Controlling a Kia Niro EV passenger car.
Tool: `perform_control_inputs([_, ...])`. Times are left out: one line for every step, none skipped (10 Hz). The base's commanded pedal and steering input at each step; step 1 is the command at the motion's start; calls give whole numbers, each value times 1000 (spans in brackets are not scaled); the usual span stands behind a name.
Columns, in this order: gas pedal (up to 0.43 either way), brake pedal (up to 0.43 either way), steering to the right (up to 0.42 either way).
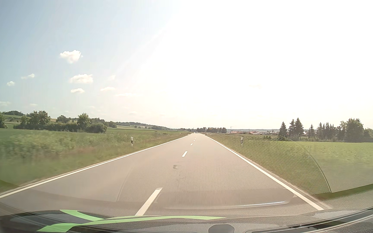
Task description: Follow the waypoints while adhering to traffic rules and regulations
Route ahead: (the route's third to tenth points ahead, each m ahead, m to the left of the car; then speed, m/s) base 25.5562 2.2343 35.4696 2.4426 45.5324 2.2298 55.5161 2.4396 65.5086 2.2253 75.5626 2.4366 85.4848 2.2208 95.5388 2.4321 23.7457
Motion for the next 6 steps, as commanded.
perform_control_inputs([169,0,1])
perform_control_inputs([169,0,1])
perform_control_inputs([169,0,1])
perform_control_inputs([177,0,1])
perform_control_inputs([189,0,1])
perform_control_inputs([197,0,0])
